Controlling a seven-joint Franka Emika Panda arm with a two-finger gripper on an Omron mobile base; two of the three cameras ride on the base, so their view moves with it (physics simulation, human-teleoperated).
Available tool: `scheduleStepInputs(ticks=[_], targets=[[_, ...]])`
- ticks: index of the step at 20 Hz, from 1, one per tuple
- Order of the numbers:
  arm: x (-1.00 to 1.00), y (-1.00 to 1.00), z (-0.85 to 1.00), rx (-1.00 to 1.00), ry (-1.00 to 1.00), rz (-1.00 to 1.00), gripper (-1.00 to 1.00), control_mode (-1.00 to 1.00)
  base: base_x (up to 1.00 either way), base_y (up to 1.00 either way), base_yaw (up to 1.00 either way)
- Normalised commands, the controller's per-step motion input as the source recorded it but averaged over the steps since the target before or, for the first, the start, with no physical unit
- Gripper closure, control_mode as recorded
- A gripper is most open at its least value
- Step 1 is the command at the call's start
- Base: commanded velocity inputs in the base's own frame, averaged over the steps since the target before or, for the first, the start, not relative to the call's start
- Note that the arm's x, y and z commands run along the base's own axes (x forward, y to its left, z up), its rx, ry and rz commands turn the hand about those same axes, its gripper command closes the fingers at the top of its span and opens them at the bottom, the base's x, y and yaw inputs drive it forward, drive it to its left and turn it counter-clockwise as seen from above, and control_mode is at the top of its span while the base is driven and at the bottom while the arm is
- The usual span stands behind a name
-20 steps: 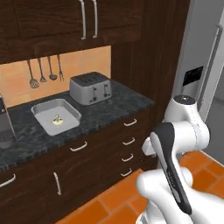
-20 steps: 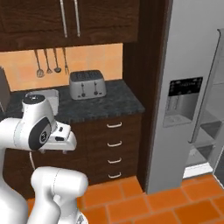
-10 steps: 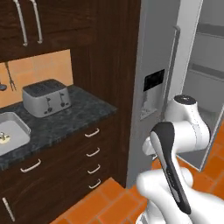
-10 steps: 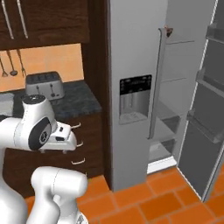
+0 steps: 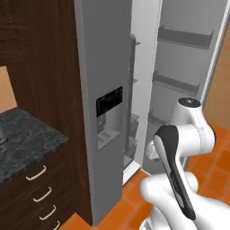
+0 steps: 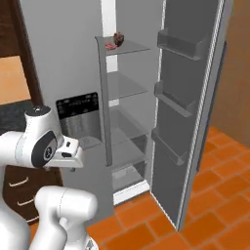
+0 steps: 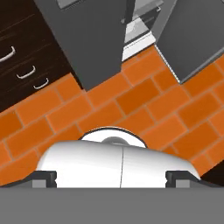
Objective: Place one mushroom and one steak in each tupperware on the nearby counter, to pack two identical lunches.
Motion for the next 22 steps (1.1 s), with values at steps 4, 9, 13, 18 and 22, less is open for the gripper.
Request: scheduleStepInputs(ticks=[4, 9, 13, 18, 22], targets=[[0.0, 0.0, 0.0, 0.0, 0.0, 0.0, -1.0, 1.0, 0.99, -0.58, 0.03], [0.0, 0.0, 0.0, 0.0, 0.0, 0.0, -1.0, 1.0, 0.62, -0.63, 0.43], [0.0, 0.0, 0.0, 0.0, 0.0, 0.0, -1.0, 1.0, 0.48, -0.31, 0.63], [0.0, 0.0, 0.0, 0.0, 0.0, 0.0, -1.0, 1.0, 0.22, -0.14, 0.6], [0.0, 0.0, 0.0, 0.0, 0.0, 0.0, -1.0, 1.0, 0.59, -0.34, 0.04]])
